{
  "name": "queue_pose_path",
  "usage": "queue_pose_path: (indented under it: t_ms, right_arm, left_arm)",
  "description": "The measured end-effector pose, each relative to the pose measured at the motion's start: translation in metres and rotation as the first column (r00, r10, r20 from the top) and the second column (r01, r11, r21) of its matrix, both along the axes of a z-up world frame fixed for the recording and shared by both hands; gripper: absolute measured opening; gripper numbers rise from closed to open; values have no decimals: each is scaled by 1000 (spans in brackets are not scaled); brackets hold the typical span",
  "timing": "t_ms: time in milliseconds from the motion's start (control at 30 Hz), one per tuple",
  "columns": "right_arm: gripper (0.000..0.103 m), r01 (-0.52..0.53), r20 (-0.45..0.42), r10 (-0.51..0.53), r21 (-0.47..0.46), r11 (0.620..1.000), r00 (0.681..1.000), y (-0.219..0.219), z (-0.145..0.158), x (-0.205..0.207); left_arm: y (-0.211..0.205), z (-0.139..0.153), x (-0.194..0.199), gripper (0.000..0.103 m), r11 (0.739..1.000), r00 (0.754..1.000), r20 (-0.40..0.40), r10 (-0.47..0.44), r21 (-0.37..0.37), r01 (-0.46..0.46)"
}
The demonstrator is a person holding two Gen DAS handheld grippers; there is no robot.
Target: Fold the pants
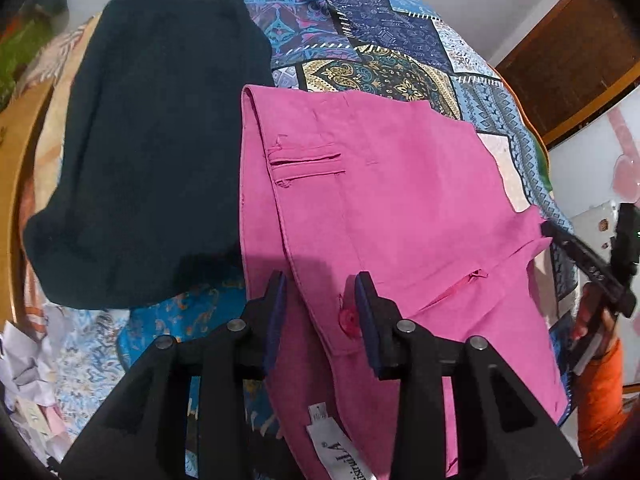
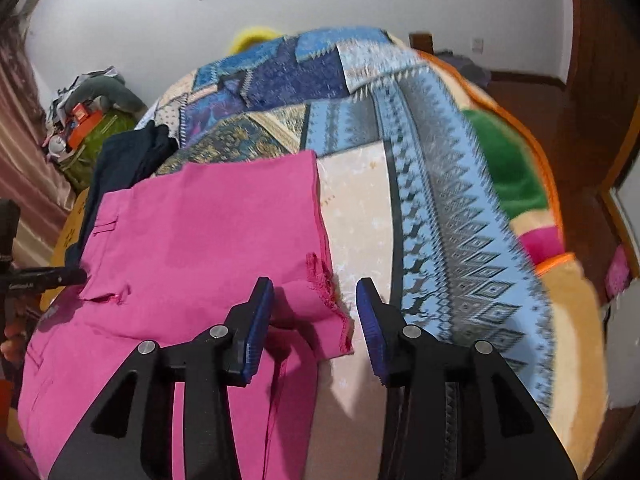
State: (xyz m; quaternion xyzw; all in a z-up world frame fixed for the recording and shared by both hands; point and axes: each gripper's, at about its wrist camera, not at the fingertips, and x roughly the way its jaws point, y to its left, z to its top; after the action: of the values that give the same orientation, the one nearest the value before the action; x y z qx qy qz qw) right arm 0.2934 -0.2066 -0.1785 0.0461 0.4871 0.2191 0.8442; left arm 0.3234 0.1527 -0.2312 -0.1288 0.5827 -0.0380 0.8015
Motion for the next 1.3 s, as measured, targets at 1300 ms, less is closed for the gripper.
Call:
queue_pose_path:
  t_ms: [1300]
  right_arm:
    - [25, -37, 68, 46, -141, 989, 997, 10, 17, -1]
  left_arm:
    - [-2, 49, -9, 34, 962, 984, 174, -41, 274, -8]
